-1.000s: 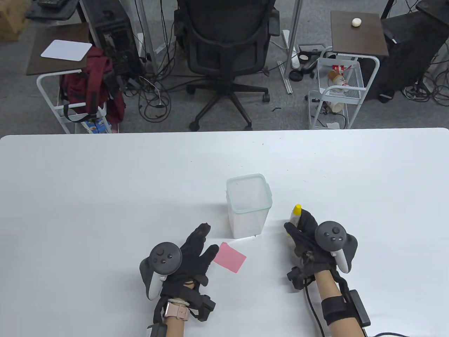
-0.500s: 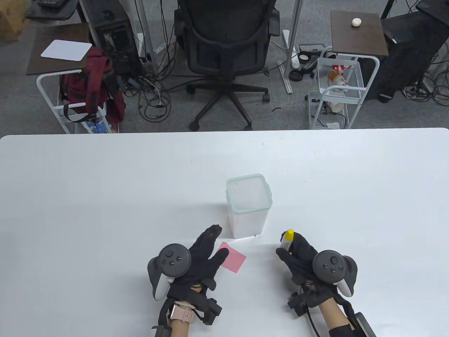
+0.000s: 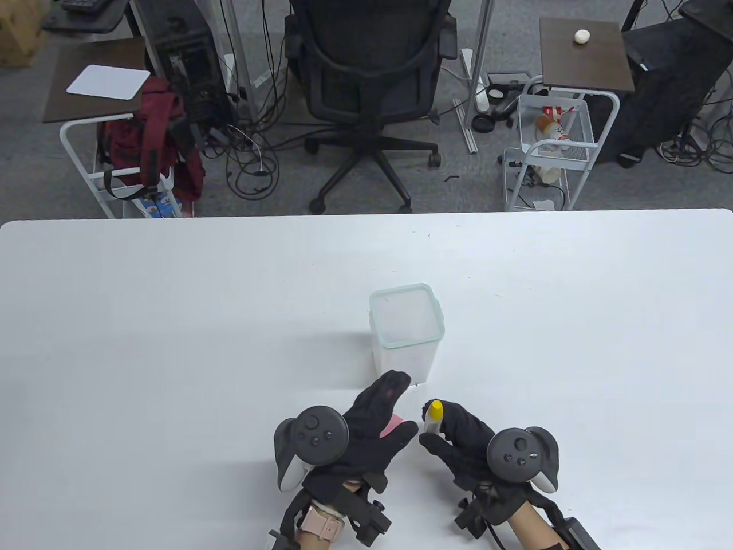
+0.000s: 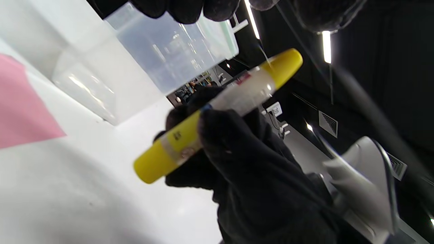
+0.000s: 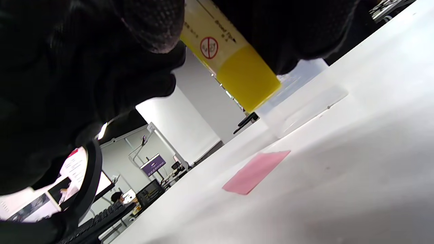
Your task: Squeeze liquid glue on card and attach to container
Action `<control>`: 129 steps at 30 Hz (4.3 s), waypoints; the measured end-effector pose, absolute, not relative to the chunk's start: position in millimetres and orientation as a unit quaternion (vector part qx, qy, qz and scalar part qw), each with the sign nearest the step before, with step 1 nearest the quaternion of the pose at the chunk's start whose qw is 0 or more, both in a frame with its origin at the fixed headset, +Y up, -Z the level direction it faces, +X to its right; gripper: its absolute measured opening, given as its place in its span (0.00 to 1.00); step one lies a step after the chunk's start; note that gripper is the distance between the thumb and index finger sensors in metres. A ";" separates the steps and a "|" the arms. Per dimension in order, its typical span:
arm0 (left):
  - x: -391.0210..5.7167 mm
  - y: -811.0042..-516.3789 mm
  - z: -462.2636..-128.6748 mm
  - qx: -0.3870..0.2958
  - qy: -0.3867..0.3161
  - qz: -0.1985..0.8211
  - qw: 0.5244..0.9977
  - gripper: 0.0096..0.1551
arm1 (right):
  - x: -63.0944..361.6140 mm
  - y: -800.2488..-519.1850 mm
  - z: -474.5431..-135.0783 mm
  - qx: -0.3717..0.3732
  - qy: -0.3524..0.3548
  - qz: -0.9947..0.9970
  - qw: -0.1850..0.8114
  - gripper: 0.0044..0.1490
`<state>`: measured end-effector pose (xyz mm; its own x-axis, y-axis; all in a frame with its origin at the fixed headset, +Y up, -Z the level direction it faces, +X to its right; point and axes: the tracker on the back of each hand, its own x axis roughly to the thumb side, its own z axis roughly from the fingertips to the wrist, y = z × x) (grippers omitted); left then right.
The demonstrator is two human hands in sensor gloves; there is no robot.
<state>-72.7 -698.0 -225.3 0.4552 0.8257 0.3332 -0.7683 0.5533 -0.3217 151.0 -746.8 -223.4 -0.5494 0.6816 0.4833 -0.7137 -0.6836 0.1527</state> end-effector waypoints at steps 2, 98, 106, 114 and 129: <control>-66.2 -698.3 -223.6 -0.067 -0.240 0.461 0.851 0.43 | 149.5 -746.4 -221.8 0.272 -0.028 0.881 0.387 0.36; -101.2 -694.3 -226.8 0.040 -0.109 0.421 0.900 0.28 | 145.6 -752.9 -219.6 0.281 -0.008 0.908 0.312 0.35; -163.3 -728.0 -244.5 0.013 0.061 0.288 0.956 0.25 | 148.4 -751.7 -221.6 0.272 -0.009 0.906 0.323 0.35; -170.9 -751.3 -253.6 -0.036 0.102 0.184 0.977 0.25 | 143.3 -753.7 -221.6 0.275 -0.003 0.909 0.313 0.35; -164.4 -758.5 -255.6 -0.050 0.116 0.115 0.985 0.26 | 143.7 -753.9 -221.9 0.274 0.003 0.909 0.313 0.35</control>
